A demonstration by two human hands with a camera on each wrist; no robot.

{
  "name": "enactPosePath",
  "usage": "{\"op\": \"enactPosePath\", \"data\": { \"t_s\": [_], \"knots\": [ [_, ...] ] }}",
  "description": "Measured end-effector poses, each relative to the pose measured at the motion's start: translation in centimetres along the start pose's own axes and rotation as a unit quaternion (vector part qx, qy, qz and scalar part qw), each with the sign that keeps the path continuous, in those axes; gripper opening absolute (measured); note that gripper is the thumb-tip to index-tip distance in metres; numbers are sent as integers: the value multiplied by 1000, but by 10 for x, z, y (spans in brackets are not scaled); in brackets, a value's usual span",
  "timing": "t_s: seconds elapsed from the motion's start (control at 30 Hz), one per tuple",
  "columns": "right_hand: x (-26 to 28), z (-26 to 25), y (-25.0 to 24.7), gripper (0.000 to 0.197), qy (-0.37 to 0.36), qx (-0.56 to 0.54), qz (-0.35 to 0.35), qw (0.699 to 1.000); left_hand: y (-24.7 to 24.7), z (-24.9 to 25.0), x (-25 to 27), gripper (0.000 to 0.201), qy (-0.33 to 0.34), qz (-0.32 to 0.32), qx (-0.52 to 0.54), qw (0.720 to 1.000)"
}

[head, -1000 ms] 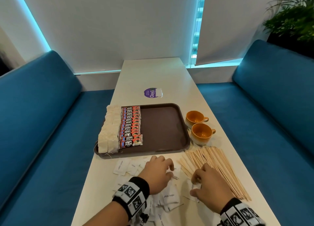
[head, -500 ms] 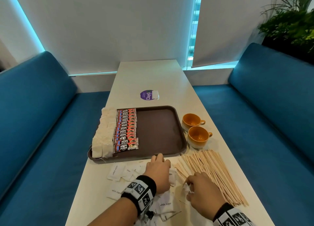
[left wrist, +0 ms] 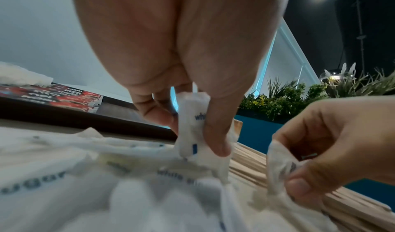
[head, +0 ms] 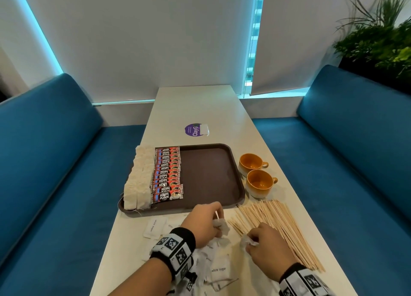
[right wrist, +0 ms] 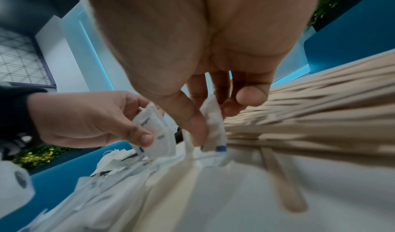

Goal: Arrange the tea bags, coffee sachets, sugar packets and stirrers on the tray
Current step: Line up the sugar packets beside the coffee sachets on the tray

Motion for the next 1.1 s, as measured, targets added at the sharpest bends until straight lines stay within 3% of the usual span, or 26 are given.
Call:
{"op": "enactPosePath", "data": {
  "t_s": [0.13,0.27,0.4,0.53,0.63,0.7,0.83,0.93,1.0,1.1],
  "knots": [
    [0,1,-1,4,10,-6,-1,1000,-27,-6,10,28,-3,57,51,997],
    [5,-8,-22,7,4,-83,14,996,-48,-22,35,22,-22,84,223,971],
    [17,-37,-49,22,-26,-225,42,973,-48,-29,74,18,-37,36,457,888],
    [31,-96,-55,33,-118,-339,-53,932,-35,-30,113,29,-84,33,612,785],
    [38,-130,-40,43,-165,-346,-115,917,-11,-28,132,53,-140,-21,660,738],
    [42,-145,-26,43,-188,-292,-112,931,3,-20,142,63,-139,-75,685,711],
    [42,-157,-15,36,-217,-241,-47,945,3,-45,147,49,-132,-14,680,721],
    [30,-137,-13,39,-183,-222,-13,958,-9,-74,152,33,-116,39,659,742],
    [24,-124,-3,50,-153,-138,-13,978,-21,-92,157,17,-111,79,596,792],
    [26,-119,29,98,-144,7,-74,987,-38,-116,162,13,-128,140,384,904]
  ]
}}
Point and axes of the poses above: each hand's wrist, its own x-axis away from the middle knuckle, its own y-axis out of the palm, z = x × y, the point moved 8 cm from there along -x, towards the middle knuckle, and after that the axes turned 13 degrees about x, right-handed, at the moved point
